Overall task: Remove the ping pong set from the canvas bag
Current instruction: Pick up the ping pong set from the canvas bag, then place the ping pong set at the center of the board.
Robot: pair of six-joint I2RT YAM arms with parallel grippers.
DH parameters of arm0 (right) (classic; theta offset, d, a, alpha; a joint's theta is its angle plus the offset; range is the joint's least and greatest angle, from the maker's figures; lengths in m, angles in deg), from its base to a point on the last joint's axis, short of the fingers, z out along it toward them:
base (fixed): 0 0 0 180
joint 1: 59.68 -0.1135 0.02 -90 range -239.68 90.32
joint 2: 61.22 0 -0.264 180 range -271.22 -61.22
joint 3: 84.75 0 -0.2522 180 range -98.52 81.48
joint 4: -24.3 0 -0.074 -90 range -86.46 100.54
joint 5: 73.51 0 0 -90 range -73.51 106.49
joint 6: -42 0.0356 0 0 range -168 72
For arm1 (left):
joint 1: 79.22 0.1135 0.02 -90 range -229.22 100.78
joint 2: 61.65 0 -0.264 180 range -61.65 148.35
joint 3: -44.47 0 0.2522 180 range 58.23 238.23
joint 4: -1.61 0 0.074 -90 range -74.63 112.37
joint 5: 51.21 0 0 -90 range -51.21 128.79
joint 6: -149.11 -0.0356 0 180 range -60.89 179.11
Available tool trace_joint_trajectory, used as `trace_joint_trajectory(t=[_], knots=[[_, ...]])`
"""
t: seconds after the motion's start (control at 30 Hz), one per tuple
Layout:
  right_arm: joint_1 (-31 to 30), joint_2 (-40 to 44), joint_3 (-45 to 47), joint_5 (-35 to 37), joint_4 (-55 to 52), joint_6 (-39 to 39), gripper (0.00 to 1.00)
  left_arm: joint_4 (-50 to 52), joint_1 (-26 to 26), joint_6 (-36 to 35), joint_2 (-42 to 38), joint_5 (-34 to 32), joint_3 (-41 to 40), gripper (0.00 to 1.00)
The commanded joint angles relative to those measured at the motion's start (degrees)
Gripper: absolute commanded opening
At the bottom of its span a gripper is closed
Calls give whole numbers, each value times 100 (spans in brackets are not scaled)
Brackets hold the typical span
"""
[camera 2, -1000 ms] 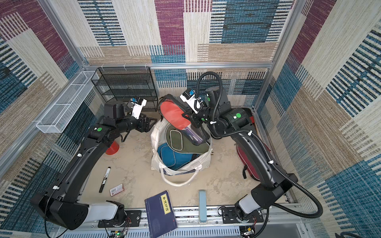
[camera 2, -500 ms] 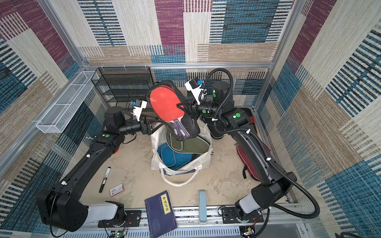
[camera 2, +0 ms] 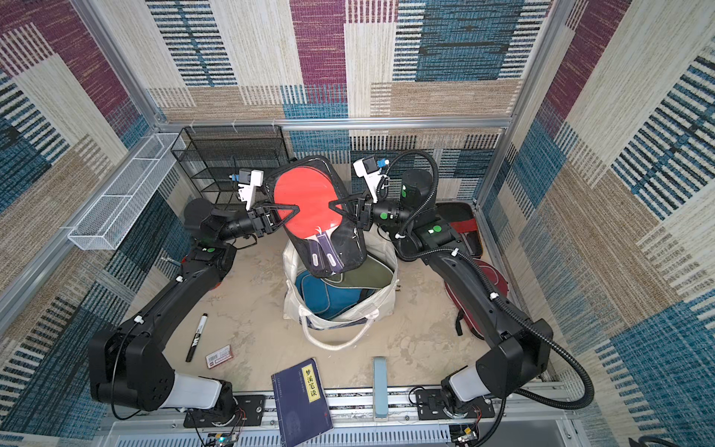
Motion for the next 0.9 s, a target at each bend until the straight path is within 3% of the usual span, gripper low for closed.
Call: trace_joint_trajectory(t=[0.0, 0.03, 0.07, 0.17, 0.2, 0.27, 0.33, 0.47, 0.6, 0.87], knots=[[-52, -36, -252, -227, 434, -46, 9, 480, 1, -206, -99, -482, 329, 0], [-55, -58, -355, -141, 245, -192, 24, 938, 21, -467, -160, -488, 535, 0], [-49, -69, -454, -10, -36, -388, 46, 1599, 61, -891, -228, -531, 856, 0], [-27, -41, -836, 634, -864, -972, 95, 4002, 218, -2627, -359, -1039, 2103, 0], [-10, -6, -876, 785, -1052, -1107, 99, 4778, 256, -3221, -318, -1315, 2593, 0], [40, 70, -859, 1080, -1314, -1303, 99, 6342, 305, -4345, -31, -2040, 3732, 0], [93, 172, -718, 1207, -1378, -1387, 99, 7407, 370, -5031, 354, -2566, 4683, 0], [148, 416, -373, 1291, -1311, -1456, 99, 8688, 442, -5933, 1077, -3677, 5828, 0], [182, 574, -77, 1333, -1328, -1564, 99, 8764, 477, -6287, 1464, -3939, 5781, 0], [210, 757, 284, 1309, -1223, -1610, 99, 8193, 451, -6163, 2239, -3481, 5657, 0]])
